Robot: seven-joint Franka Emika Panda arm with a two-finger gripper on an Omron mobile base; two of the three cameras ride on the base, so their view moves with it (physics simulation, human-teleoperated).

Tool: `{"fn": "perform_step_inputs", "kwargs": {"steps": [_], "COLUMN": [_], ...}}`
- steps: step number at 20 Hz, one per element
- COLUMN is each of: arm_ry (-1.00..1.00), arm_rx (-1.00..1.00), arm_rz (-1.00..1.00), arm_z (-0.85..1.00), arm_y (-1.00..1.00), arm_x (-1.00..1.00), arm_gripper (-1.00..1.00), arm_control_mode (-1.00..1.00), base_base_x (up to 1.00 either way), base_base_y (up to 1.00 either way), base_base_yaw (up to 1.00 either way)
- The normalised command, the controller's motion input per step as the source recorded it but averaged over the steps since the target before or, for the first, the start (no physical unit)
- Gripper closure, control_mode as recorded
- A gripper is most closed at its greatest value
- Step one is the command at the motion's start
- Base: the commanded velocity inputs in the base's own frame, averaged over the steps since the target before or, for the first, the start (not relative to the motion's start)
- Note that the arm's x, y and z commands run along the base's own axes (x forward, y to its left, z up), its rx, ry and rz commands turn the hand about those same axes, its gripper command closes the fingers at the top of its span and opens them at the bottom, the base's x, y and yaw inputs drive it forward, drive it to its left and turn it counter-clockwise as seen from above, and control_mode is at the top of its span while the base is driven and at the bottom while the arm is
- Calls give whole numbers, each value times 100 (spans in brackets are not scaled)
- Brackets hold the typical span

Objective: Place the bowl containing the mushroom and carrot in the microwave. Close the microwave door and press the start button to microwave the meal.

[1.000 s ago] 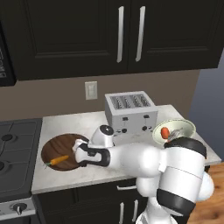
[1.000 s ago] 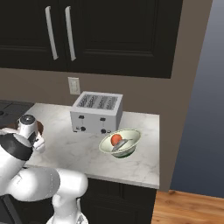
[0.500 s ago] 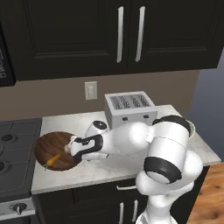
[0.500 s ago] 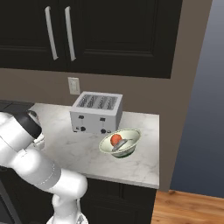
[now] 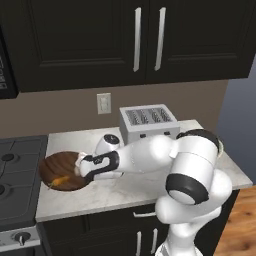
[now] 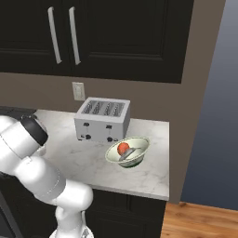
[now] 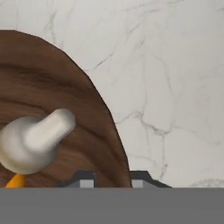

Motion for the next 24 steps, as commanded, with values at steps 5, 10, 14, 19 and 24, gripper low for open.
{"fn": "perform_step_inputs", "kwargs": {"steps": [5,10,14,19,24], "arm_ry": [-5,-16,-16,-5,0], "arm_rx": [9,11,7,0,0], "arm_rz": [0,0,0,0,0], "arm_z": [29,40,50,70,97], "arm_y": [-35,-57,-52,-69,-73], "arm_x": [-1,-16,-32,-49,-44], "arm_gripper": [100,100,100,100,100], "arm_control_mode": [-100,-100,-100,-100,-100], "base_base_x": [0,0,0,0,0], "base_base_y": [0,0,0,0,0], "base_base_yaw": [0,0,0,0,0]}}
